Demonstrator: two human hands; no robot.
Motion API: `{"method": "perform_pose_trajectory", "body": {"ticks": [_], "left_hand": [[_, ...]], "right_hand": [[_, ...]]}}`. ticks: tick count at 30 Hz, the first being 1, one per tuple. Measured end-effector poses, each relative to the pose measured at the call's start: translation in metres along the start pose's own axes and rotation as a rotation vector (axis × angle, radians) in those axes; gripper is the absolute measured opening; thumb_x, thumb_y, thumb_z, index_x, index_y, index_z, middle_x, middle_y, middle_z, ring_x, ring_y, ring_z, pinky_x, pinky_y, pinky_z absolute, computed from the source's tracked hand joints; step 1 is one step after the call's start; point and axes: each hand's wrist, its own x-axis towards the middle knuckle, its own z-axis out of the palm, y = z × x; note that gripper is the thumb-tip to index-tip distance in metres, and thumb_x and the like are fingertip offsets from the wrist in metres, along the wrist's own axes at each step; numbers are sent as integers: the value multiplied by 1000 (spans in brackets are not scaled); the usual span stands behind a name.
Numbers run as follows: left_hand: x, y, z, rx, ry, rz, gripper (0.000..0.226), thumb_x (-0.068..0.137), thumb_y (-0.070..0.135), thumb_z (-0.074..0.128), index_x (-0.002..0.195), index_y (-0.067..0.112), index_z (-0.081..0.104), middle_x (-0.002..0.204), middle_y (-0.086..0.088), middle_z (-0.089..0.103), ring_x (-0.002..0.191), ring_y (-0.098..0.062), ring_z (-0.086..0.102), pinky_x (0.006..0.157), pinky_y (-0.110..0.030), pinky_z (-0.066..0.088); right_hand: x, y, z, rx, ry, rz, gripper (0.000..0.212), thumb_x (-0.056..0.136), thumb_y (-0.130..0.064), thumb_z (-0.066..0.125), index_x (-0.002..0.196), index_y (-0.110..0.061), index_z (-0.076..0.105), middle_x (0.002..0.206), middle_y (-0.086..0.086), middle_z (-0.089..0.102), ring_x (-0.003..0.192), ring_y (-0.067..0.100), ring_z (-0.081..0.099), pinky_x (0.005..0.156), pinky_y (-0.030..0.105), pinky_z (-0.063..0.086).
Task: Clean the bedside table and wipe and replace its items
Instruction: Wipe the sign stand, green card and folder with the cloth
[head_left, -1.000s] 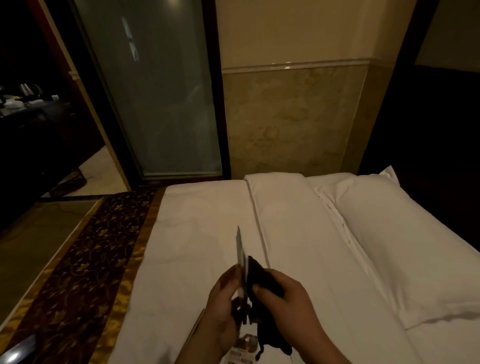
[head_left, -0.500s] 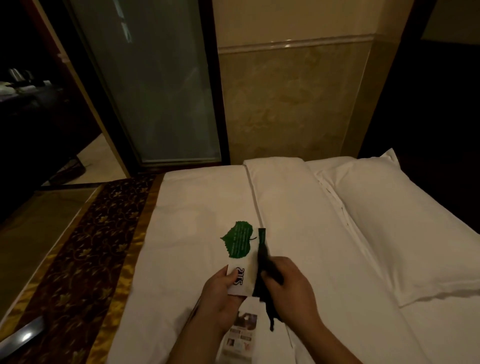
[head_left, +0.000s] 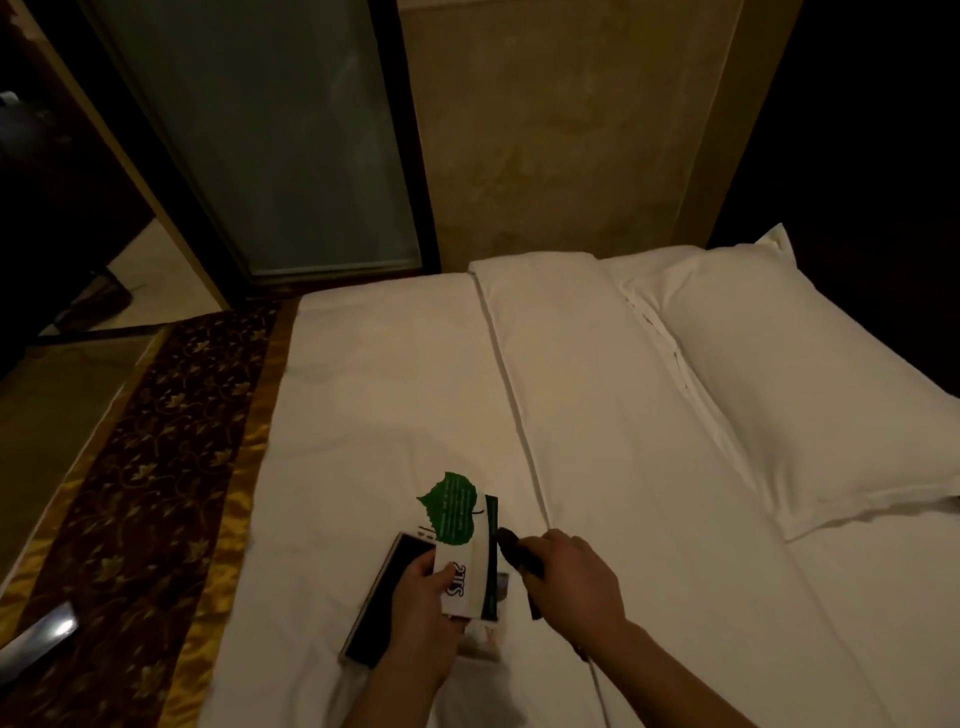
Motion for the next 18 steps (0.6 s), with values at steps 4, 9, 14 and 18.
{"method": "perform_pose_trajectory", "body": {"ticks": [4, 9, 14, 18], "left_hand": [[16, -7, -18, 15, 44, -58, 31, 97, -4, 50, 126, 5, 58, 115, -25, 66, 104, -44, 62, 71, -51, 58], [50, 1, -32, 43, -39, -67, 34, 96, -4, 51, 128, 5, 57, 110, -20, 67, 97, -38, 62, 76, -48, 53], [50, 5, -42, 99, -133, -91, 36, 94, -3, 54, 129, 6, 58, 113, -21, 68, 96, -37, 64, 69, -43, 55], [47, 8, -39, 198, -249, -159, 37, 93, -3, 56, 128, 6, 58, 112, -24, 68, 99, -40, 65, 66, -45, 58]], "right_hand": [[2, 8, 20, 50, 21, 85, 38, 98, -52, 39, 91, -24, 65, 90, -1, 61, 87, 18, 58, 70, 35, 52], [-3, 16, 25, 155, 115, 201, 25, 96, -42, 48, 91, -27, 66, 84, -1, 61, 80, 18, 61, 68, 38, 53], [-39, 11, 27, 173, 215, 320, 20, 93, -35, 53, 108, -36, 67, 87, -8, 59, 80, 13, 59, 63, 31, 50], [-72, 5, 18, 167, 301, 419, 24, 93, -37, 54, 114, -37, 65, 91, -10, 59, 85, 14, 59, 66, 32, 51]]}}
